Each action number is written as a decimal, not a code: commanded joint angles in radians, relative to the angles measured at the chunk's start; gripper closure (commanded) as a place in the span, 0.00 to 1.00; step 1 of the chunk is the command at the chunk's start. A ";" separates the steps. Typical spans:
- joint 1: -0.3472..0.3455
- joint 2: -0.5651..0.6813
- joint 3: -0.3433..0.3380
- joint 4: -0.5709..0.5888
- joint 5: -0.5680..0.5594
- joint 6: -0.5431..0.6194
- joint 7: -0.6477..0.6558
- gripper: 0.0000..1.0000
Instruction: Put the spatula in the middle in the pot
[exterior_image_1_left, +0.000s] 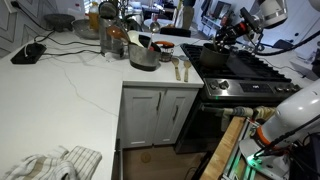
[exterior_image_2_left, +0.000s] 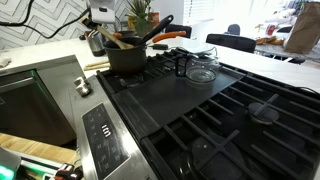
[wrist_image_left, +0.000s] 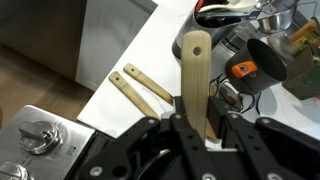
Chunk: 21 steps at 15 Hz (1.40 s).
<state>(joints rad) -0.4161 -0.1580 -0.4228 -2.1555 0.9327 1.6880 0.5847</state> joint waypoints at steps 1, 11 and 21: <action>-0.015 0.060 -0.013 0.006 0.035 -0.026 -0.011 0.93; -0.016 0.079 -0.012 0.027 0.033 -0.042 -0.007 0.24; 0.018 -0.133 0.102 0.058 -0.310 -0.148 -0.035 0.00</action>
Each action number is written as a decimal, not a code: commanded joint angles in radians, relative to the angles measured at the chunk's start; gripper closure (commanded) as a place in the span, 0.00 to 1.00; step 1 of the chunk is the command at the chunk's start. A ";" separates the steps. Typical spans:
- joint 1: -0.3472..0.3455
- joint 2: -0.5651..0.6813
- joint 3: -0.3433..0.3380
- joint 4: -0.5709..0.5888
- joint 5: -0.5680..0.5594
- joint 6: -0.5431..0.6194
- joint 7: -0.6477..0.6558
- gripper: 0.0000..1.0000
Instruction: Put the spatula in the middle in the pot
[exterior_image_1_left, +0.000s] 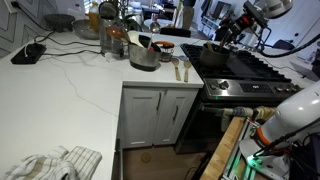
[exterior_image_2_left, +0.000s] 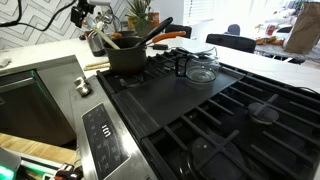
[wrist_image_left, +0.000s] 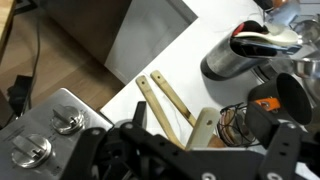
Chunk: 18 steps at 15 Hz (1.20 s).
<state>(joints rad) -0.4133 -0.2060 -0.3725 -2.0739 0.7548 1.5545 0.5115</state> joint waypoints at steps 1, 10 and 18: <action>0.022 -0.113 0.079 -0.032 -0.178 -0.012 0.049 0.00; 0.076 -0.331 0.326 -0.085 -0.572 0.034 0.180 0.00; 0.139 -0.399 0.402 -0.096 -0.712 0.073 0.160 0.00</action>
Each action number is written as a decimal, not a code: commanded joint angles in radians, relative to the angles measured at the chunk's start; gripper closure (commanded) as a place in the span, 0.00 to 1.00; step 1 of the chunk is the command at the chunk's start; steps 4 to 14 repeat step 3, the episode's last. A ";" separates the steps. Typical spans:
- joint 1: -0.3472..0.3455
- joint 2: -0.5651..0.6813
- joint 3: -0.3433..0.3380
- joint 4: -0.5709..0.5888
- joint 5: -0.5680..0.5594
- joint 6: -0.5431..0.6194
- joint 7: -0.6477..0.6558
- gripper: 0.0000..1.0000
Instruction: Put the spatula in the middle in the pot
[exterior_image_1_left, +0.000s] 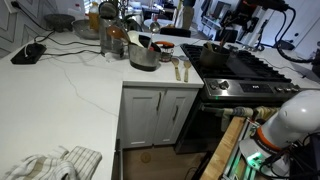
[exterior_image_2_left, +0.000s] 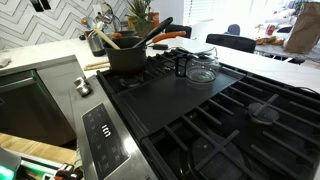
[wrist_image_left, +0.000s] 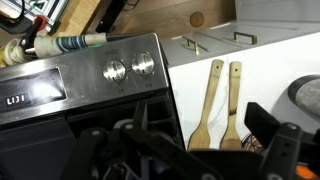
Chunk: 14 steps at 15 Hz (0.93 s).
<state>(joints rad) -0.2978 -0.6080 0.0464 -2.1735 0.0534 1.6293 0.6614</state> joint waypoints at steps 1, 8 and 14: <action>0.025 -0.006 -0.015 -0.004 -0.014 0.000 0.008 0.00; 0.024 -0.012 -0.015 -0.008 -0.017 0.002 0.002 0.00; 0.024 -0.012 -0.015 -0.008 -0.017 0.002 0.002 0.00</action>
